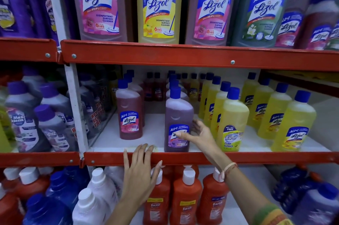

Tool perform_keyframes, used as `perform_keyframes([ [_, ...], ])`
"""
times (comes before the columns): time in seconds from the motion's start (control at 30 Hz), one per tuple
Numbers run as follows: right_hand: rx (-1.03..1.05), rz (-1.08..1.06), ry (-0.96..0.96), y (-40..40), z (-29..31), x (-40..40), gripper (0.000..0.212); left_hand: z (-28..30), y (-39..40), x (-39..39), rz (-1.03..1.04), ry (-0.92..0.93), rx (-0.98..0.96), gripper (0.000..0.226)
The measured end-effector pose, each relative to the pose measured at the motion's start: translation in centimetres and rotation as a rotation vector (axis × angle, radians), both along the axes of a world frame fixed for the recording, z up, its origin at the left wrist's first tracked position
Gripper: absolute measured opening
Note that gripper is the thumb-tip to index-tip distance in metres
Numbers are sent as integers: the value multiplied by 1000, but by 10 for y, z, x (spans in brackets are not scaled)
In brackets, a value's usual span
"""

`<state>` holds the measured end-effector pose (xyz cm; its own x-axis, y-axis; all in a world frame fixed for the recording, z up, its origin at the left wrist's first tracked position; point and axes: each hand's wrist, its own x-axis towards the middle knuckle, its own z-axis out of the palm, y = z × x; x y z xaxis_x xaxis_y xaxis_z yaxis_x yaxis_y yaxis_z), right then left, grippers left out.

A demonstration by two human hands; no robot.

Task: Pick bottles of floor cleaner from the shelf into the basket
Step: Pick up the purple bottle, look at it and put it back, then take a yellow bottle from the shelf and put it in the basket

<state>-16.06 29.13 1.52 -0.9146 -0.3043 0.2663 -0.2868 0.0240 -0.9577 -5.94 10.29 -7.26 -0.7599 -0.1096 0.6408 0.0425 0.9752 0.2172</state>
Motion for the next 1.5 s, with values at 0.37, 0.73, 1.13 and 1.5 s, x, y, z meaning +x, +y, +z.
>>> perform_keyframes([
  [0.37,-172,-487,368,106,10,25,25,29,115,-24,-289,169,17,31],
  [0.73,22,-180,-18,142,-12,-43,89,6,144,-45,-197,70,-69,35],
  [1.13,-48,-404,336,126,-1,-5,62,3,145,-43,-200,30,-35,37],
  [1.5,238,-927,853,121,25,92,63,7,146,-41,-203,45,3,38],
])
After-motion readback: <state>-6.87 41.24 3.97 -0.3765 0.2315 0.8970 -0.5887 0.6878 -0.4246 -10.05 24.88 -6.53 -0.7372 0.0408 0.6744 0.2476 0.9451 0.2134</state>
